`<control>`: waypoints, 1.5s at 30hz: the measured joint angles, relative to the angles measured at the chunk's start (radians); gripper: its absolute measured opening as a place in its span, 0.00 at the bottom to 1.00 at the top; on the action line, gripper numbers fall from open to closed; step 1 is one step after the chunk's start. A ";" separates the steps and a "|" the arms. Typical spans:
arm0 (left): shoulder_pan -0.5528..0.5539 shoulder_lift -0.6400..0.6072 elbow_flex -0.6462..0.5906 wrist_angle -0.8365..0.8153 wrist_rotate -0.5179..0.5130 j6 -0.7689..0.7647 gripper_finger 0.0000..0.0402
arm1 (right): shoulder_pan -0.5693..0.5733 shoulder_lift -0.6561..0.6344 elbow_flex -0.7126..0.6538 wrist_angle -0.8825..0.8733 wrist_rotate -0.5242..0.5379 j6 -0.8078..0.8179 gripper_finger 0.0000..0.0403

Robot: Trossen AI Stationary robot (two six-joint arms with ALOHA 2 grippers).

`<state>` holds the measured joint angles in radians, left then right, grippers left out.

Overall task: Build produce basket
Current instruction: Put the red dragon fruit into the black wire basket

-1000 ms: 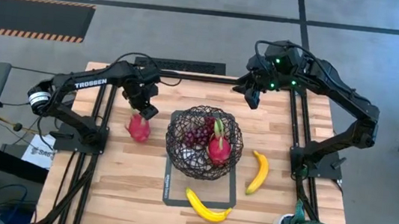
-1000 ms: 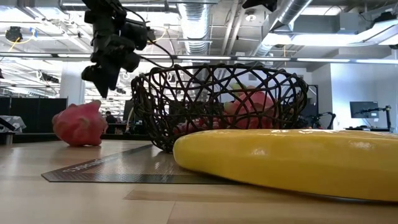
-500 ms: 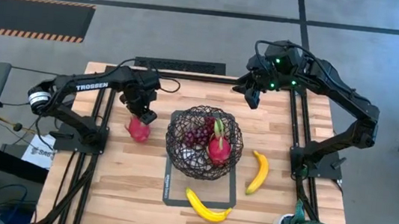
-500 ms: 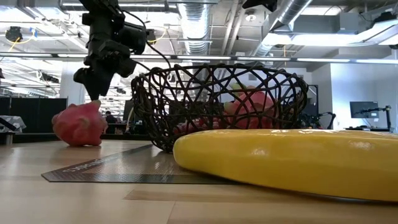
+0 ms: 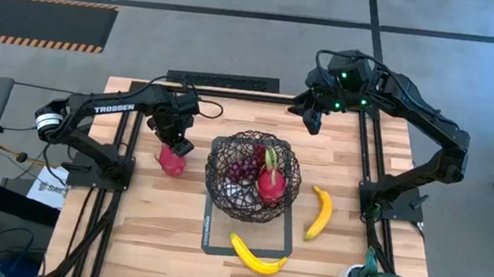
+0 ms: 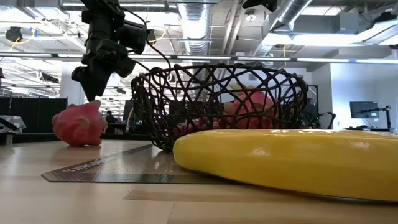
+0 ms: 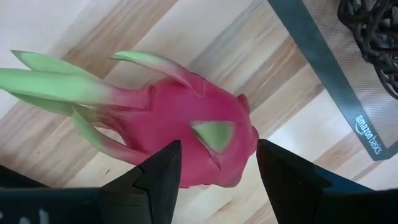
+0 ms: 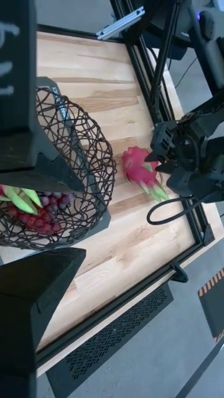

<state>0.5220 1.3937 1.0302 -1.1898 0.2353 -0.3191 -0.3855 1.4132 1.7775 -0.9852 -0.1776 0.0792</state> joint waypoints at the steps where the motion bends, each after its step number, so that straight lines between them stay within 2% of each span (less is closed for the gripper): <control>1: 0.000 0.000 0.000 0.002 -0.006 0.000 0.48 | 0.000 0.000 0.000 0.000 0.000 0.000 0.43; 10: 0.000 0.003 0.000 0.025 -0.009 0.005 0.48 | 0.000 0.000 0.000 0.000 0.000 0.000 0.43; 25: 0.000 0.113 0.001 0.032 -0.011 0.095 0.47 | 0.002 0.000 0.000 -0.001 0.000 0.003 0.43; 30: -0.016 0.114 0.000 0.038 -0.018 0.116 0.34 | 0.002 0.000 0.000 -0.001 0.000 0.002 0.43; 36: -0.074 0.114 0.000 0.038 -0.091 0.156 0.05 | 0.002 0.000 0.000 -0.001 0.000 0.002 0.42; 41: -0.121 0.113 0.037 0.019 -0.146 0.147 0.01 | -0.004 0.000 0.000 -0.001 0.000 -0.001 0.42; 45: -0.162 0.085 0.142 -0.021 -0.206 0.115 0.00 | -0.004 0.000 0.000 -0.001 0.041 -0.026 0.42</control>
<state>0.3596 1.4785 1.1723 -1.2106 0.0293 -0.2043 -0.3897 1.4132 1.7775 -0.9862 -0.1362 0.0535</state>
